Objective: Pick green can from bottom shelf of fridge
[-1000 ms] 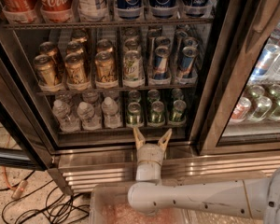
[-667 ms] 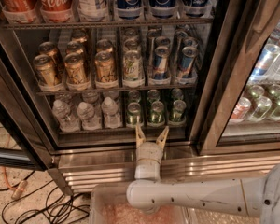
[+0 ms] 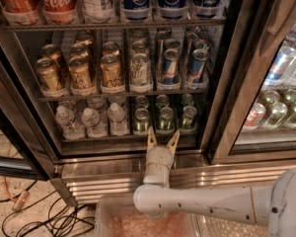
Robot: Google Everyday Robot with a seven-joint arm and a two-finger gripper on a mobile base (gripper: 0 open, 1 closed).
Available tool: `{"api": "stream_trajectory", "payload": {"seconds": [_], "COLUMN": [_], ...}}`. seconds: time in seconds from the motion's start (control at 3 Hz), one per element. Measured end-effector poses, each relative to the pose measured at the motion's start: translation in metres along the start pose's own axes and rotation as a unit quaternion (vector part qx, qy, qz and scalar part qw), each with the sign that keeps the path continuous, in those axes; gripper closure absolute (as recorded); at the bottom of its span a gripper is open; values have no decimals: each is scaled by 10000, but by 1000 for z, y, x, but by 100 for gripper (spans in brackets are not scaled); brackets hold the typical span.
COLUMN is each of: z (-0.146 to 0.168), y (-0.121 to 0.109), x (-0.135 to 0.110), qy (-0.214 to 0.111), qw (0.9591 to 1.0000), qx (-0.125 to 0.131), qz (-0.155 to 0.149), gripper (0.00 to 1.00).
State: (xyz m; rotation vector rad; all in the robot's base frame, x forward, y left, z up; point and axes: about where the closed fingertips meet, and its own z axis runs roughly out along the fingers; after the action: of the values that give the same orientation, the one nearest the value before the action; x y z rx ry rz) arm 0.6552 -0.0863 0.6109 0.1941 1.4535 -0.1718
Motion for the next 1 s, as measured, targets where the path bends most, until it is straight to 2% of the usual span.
{"api": "stream_trajectory", "payload": {"seconds": [0.67, 1.0], "z": [16, 26], "y": [-7, -6], "x": [5, 8], "qy": [-83, -141], "qw": [9998, 9997], "qx": [191, 205], "qz": [-72, -85], "gripper": [33, 33]}}
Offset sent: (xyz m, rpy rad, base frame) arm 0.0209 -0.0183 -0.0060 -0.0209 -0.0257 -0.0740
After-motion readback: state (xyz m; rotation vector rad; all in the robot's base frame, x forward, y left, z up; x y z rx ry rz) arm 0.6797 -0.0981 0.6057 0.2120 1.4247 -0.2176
